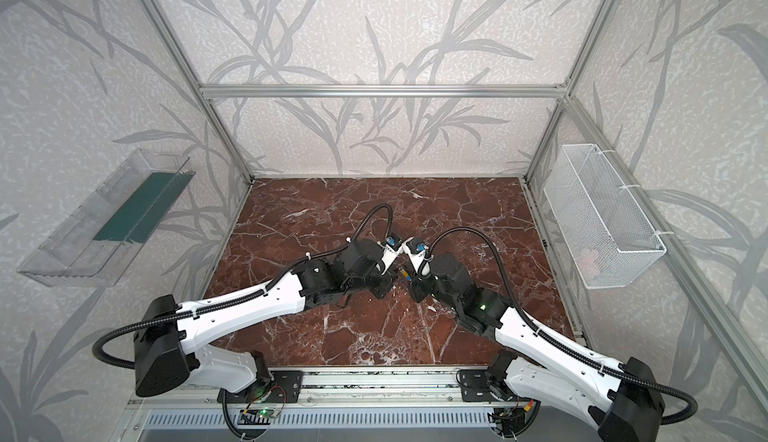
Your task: Put the keys on the keyring
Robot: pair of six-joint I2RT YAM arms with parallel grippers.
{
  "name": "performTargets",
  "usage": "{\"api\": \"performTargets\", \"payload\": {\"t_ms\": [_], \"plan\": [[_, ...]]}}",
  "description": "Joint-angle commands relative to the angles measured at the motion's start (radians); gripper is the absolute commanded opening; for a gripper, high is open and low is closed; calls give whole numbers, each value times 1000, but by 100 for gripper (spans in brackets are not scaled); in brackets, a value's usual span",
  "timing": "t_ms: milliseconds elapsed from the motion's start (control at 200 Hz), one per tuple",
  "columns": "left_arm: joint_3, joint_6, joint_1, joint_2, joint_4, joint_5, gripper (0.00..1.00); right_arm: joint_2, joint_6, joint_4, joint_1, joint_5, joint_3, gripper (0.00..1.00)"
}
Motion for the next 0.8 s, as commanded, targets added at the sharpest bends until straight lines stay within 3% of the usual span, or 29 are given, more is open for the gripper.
{"api": "performTargets", "payload": {"t_ms": [0, 795], "plan": [[6, 100, -74, -14, 11, 72, 0, 12, -9, 32, -4, -39, 23, 0], [-40, 131, -76, -53, 77, 198, 0, 24, 0, 63, -4, -61, 20, 0]]}}
